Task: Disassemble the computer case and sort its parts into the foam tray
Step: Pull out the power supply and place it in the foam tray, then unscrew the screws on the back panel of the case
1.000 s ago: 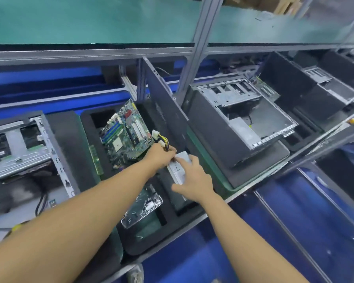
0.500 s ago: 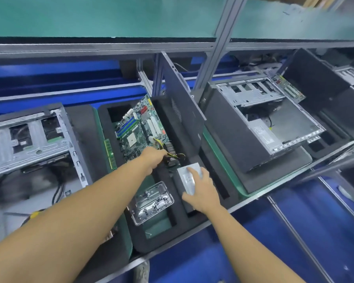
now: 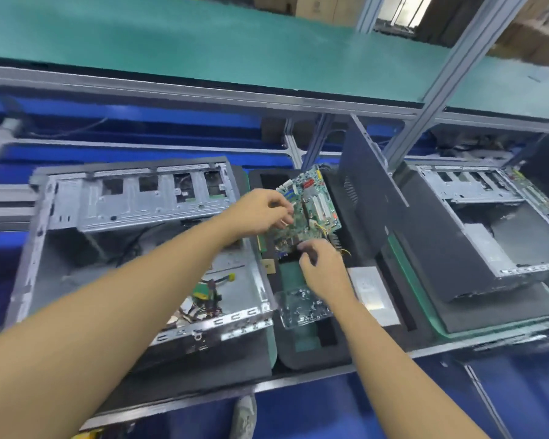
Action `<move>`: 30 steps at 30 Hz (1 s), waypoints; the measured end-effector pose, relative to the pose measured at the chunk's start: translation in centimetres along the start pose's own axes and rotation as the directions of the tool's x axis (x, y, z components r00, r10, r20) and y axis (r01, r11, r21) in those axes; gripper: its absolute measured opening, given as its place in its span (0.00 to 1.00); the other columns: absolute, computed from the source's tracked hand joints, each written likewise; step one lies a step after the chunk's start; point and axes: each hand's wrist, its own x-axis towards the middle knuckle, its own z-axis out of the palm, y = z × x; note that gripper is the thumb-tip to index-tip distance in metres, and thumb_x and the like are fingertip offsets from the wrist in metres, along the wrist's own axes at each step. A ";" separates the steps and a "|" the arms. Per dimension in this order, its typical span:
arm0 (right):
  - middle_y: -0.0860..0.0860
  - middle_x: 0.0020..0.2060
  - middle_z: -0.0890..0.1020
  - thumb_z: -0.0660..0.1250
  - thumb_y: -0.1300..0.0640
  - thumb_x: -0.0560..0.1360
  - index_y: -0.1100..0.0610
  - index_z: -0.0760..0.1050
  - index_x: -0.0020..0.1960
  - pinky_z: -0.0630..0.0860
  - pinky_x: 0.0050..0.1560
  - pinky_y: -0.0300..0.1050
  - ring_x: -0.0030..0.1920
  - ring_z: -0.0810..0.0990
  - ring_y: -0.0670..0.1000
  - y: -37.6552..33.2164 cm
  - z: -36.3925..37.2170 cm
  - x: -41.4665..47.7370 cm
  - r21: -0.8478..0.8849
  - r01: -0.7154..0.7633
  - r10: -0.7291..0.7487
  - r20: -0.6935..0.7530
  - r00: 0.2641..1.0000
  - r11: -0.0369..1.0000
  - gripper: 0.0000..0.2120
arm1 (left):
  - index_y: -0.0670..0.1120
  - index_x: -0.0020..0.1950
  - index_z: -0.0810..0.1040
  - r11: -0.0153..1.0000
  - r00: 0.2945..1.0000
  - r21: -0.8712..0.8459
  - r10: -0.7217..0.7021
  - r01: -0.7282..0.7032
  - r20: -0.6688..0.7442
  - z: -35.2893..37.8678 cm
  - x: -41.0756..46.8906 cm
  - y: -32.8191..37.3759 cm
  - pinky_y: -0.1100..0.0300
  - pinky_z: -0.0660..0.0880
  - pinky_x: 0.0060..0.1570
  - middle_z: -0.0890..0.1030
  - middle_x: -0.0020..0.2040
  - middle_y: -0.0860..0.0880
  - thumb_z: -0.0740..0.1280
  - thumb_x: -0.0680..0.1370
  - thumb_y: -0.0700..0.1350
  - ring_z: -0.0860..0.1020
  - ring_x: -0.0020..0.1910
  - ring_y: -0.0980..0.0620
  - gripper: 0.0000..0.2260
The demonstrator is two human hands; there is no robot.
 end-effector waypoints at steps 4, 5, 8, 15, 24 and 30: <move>0.49 0.44 0.84 0.60 0.64 0.78 0.50 0.78 0.49 0.75 0.48 0.43 0.47 0.81 0.50 -5.8 1.7 -0.3 0.101 -0.008 -0.007 0.148 0.989 0.995 0.11 | 0.42 0.54 0.79 0.986 0.996 0.163 -0.017 0.031 -0.086 -6.6 -5.5 -4.3 0.64 0.78 0.42 0.86 0.40 0.49 0.60 0.81 0.36 0.83 0.38 0.54 0.09; 0.49 0.44 0.84 0.60 0.65 0.78 0.51 0.78 0.49 0.75 0.47 0.43 0.47 0.81 0.50 -6.7 1.9 -0.5 0.104 -0.016 -0.001 0.164 0.986 0.994 0.12 | 0.44 0.54 0.79 0.978 0.994 0.201 -0.039 0.059 -0.105 -8.1 -6.8 -5.6 0.62 0.79 0.45 0.86 0.40 0.51 0.60 0.81 0.37 0.84 0.39 0.54 0.09; 0.48 0.48 0.78 0.61 0.64 0.78 0.51 0.79 0.49 0.67 0.45 0.41 0.46 0.74 0.47 -9.3 2.8 -1.3 0.007 0.097 -0.097 0.031 0.995 0.995 0.11 | 0.53 0.50 0.79 0.932 0.978 0.328 -0.092 0.150 -0.186 -11.7 -10.6 -9.7 0.56 0.79 0.49 0.85 0.42 0.57 0.64 0.80 0.41 0.82 0.44 0.57 0.08; 0.52 0.54 0.83 0.62 0.54 0.81 0.54 0.80 0.58 0.78 0.49 0.47 0.49 0.80 0.54 -16.6 9.6 -1.5 -0.272 0.313 -0.125 0.541 0.832 0.910 0.11 | 0.52 0.55 0.80 0.820 0.966 0.516 -0.167 0.247 -0.196 -13.6 -16.5 -15.4 0.53 0.79 0.53 0.83 0.50 0.53 0.62 0.80 0.44 0.81 0.47 0.55 0.08; 0.56 0.60 0.80 0.65 0.57 0.77 0.57 0.75 0.62 0.69 0.47 0.48 0.59 0.79 0.59 -15.6 18.2 0.6 -0.630 0.562 0.042 0.685 0.727 0.537 0.15 | 0.58 0.55 0.79 0.799 0.959 0.532 -0.258 0.280 -0.117 -13.2 -17.8 -17.2 0.55 0.76 0.55 0.81 0.52 0.59 0.63 0.81 0.50 0.78 0.51 0.56 0.07; 0.59 0.63 0.78 0.60 0.55 0.81 0.60 0.68 0.66 0.70 0.51 0.51 0.61 0.78 0.62 -15.8 18.1 1.7 -0.515 0.436 -0.015 0.634 0.773 0.738 0.16 | 0.61 0.53 0.81 0.938 0.969 0.290 -0.228 0.191 0.098 -11.6 -18.4 -15.4 0.73 0.73 0.46 0.81 0.47 0.67 0.67 0.77 0.60 0.78 0.48 0.66 0.09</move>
